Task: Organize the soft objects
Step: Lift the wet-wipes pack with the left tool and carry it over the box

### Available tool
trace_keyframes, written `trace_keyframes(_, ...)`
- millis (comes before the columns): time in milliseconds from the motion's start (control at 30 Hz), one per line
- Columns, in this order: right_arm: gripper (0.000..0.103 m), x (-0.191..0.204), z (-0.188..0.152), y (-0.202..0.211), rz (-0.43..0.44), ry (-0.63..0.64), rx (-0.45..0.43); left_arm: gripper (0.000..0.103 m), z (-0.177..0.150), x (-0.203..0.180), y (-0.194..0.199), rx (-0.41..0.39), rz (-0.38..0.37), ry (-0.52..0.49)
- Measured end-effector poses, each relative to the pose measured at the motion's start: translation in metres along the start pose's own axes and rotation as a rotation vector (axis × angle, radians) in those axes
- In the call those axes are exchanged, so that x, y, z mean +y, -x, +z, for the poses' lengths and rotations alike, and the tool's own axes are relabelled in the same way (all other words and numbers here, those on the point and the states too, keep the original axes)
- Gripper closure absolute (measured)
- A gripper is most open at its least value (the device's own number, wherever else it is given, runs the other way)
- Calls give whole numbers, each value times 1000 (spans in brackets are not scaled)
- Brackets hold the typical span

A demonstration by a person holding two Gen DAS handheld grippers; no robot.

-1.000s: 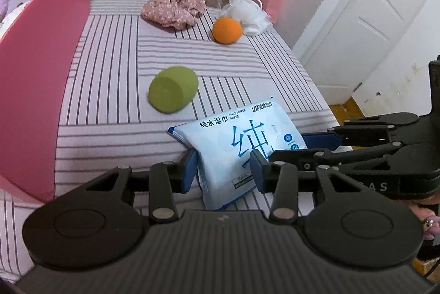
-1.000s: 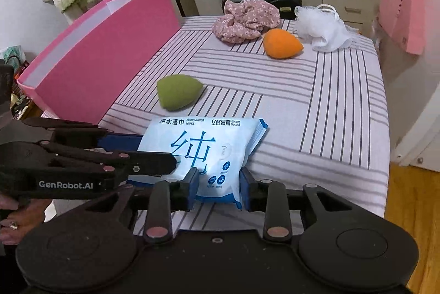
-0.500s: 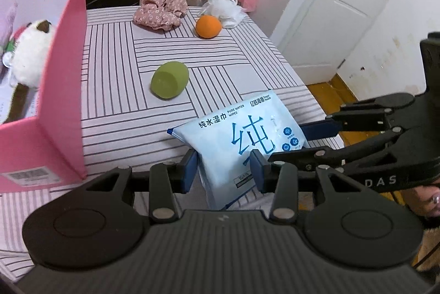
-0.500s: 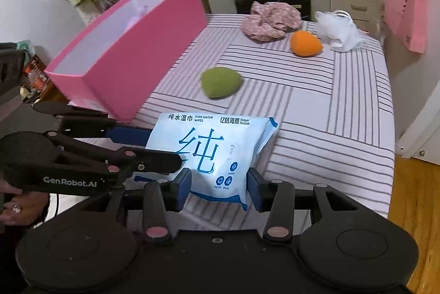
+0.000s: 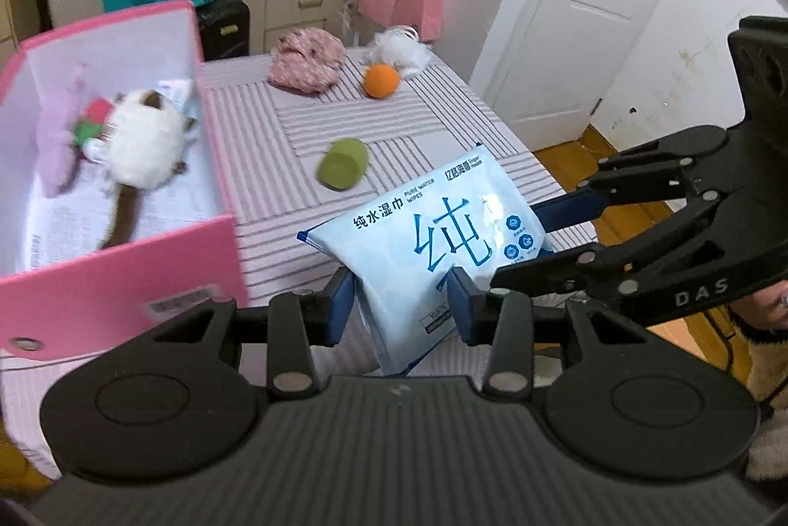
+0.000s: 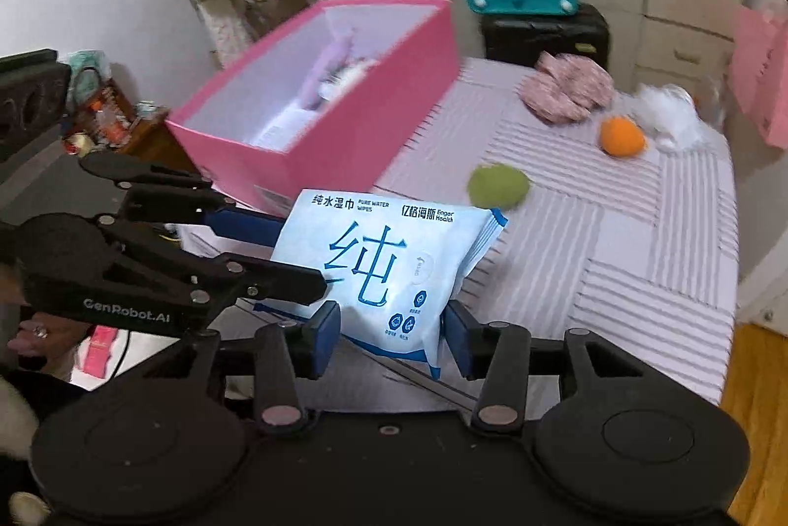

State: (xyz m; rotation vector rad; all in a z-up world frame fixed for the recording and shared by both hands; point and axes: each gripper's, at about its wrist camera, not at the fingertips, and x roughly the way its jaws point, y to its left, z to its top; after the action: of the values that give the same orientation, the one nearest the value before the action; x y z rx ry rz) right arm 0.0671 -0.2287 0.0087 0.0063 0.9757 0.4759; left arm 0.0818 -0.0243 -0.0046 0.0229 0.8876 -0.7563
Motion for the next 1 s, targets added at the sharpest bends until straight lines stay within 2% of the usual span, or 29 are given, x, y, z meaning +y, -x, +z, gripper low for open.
trace_keyframes(167,50,29,21,3,32,67,-31,63,0,17,34,-35,42,-8)
trace_keyframes(367,50,58,49,6,43,147,-75,63,6,43,67,-43,27,27)
trace_keyframes(500,50,74,72,1,51,203,-95,63,12,58,82,-83,71,28)
trace_keyframes(767,50,83,116,-40,106,217,-99,63,34,105,87,-116,167,56)
trace_keyframes(1000,54,84,138,-88,124,191,-29,63,48,149,65,-50,207,95)
